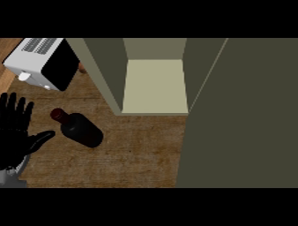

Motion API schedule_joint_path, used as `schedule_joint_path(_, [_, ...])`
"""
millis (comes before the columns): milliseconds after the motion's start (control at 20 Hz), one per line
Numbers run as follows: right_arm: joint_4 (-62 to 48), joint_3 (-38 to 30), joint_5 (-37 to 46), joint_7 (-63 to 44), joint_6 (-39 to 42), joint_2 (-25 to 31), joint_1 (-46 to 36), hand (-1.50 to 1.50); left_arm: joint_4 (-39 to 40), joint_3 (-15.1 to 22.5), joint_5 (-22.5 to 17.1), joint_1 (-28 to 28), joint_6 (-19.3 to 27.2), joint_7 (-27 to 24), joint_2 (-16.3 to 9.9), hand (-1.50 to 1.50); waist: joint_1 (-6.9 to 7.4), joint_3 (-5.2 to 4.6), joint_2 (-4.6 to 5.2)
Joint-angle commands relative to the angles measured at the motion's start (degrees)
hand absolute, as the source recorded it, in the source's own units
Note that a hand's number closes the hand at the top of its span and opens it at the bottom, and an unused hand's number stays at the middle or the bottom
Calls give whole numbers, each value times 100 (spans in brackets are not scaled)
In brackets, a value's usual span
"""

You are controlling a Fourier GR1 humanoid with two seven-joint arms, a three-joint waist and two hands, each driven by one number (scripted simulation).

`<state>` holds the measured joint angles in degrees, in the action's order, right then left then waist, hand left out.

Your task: Pick up the wine, place it into the cabinet and close the cabinet

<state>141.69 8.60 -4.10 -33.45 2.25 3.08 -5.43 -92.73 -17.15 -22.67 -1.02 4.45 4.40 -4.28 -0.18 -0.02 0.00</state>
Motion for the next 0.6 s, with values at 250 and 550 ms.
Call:
schedule_joint_path(250, [290,10,-212,-92,49,-40,99,-150,1863,62,268,-257,-407,-1287,181,-150,-15,0,5])
schedule_joint_path(550, [433,-119,-195,-393,-54,-1,-192,-150,2826,-60,74,-128,-1247,-2087,33,-150,-1,-2,2])
